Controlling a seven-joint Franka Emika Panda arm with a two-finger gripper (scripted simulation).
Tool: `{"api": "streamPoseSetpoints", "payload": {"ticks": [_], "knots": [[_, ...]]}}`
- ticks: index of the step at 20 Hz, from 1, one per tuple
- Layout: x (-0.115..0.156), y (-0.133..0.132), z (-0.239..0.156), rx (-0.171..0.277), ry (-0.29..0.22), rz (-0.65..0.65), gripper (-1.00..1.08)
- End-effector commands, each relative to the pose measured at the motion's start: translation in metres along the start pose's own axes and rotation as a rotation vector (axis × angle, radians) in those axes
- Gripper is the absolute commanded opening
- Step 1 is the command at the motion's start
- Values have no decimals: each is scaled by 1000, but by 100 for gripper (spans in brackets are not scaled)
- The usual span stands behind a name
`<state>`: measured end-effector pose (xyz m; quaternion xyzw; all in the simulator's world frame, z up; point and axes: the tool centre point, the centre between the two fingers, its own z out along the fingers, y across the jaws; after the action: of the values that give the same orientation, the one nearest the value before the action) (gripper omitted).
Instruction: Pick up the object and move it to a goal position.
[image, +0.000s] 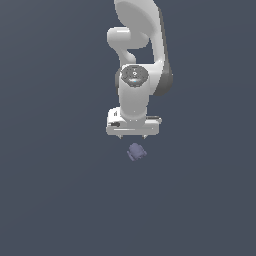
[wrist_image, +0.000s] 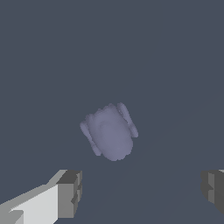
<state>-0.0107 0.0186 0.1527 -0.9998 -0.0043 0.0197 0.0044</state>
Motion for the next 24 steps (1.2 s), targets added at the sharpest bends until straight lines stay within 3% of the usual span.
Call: {"api": "streamPoseSetpoints", "payload": {"ticks": [1,15,24], "knots": [[0,0,0,0,0,0,100],[3,8,-2,28,11,19,100],[8,-3,21,10,21,-107,100]]}}
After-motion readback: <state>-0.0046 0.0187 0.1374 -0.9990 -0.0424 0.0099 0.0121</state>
